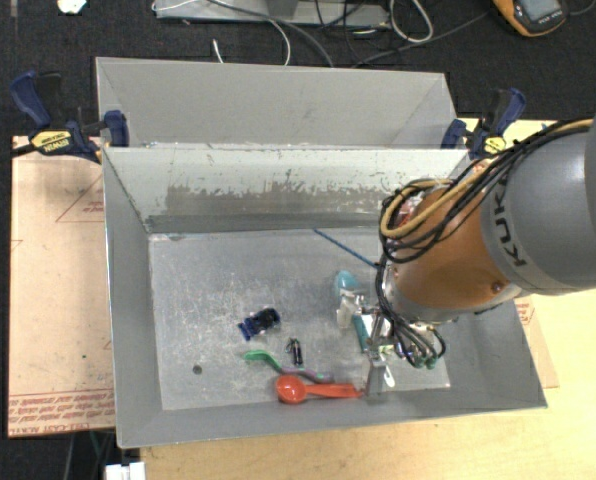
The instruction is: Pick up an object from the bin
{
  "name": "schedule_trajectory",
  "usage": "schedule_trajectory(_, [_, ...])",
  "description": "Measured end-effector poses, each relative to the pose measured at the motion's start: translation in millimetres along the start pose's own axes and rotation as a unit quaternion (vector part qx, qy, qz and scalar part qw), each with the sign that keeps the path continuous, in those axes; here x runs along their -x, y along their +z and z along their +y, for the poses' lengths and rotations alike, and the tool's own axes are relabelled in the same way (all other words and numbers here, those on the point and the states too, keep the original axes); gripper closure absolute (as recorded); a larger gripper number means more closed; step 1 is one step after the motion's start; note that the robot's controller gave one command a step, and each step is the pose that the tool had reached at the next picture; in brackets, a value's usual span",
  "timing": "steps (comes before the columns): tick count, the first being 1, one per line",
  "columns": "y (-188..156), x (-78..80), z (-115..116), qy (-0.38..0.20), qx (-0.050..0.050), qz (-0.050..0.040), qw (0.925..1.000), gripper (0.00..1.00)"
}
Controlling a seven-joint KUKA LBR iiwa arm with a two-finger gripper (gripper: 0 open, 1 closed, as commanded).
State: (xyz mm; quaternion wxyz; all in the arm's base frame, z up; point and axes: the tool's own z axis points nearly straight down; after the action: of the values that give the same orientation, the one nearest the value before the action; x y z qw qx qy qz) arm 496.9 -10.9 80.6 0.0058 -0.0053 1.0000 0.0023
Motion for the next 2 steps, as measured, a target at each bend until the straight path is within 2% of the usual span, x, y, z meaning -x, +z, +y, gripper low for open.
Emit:
schedule_trajectory(1, [-1.4, 0.4, 2.0, -0.001, 0.001, -0.0006, 1.0, 0.0])
schedule_trajectory(2, [-56.4, 2.5, -41.8, -0.075, 0.001, 0.0012, 0.9972, 0.0])
